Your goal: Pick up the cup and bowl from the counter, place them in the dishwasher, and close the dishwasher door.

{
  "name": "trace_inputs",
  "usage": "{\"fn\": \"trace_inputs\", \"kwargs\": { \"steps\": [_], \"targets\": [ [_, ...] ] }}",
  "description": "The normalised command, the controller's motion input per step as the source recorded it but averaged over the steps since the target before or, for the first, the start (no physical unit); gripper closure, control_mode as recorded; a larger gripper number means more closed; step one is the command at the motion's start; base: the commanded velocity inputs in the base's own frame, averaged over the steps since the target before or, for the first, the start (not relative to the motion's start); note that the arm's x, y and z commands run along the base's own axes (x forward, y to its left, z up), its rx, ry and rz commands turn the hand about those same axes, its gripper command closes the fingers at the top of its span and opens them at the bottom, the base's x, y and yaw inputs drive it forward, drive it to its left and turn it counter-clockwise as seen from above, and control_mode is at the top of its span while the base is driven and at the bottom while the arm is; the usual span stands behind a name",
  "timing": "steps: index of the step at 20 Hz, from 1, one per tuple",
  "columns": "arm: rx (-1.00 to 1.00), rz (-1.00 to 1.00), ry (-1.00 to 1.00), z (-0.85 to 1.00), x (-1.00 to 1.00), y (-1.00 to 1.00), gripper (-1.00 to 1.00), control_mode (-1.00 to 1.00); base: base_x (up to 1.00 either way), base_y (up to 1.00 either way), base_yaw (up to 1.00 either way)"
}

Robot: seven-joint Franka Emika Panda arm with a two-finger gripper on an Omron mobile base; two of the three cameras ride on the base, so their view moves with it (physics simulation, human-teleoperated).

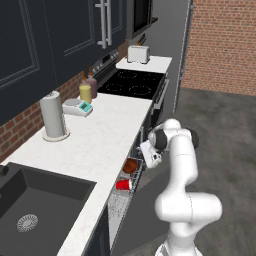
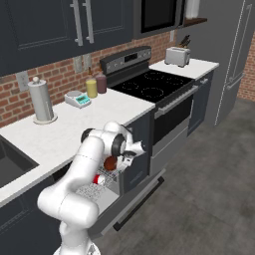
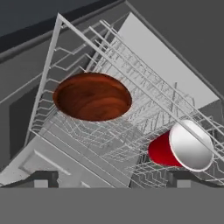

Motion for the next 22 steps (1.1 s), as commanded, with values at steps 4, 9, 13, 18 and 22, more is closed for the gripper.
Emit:
{"fn": "trace_inputs", "kwargs": {
  "steps": [4, 9, 13, 18, 22],
  "targets": [
    [0.18, -0.06, -0.01, 1.00, -0.50, -0.65, -1.00, -1.00, 0.00, 0.00, 0.00],
    [0.16, -0.08, 0.00, 0.66, -0.91, -0.92, -1.00, -1.00, 0.00, 0.00, 0.00],
    [0.13, -0.10, 0.00, 0.16, -1.00, -0.99, -1.00, -1.00, 0.00, 0.00, 0.00],
    [0.09, -0.11, 0.00, 0.00, -1.00, -1.00, -1.00, -1.00, 0.00, 0.00, 0.00],
    [0.09, -0.10, 0.00, -0.17, -0.93, -1.00, -1.00, -1.00, 0.00, 0.00, 0.00]
  ]
}}
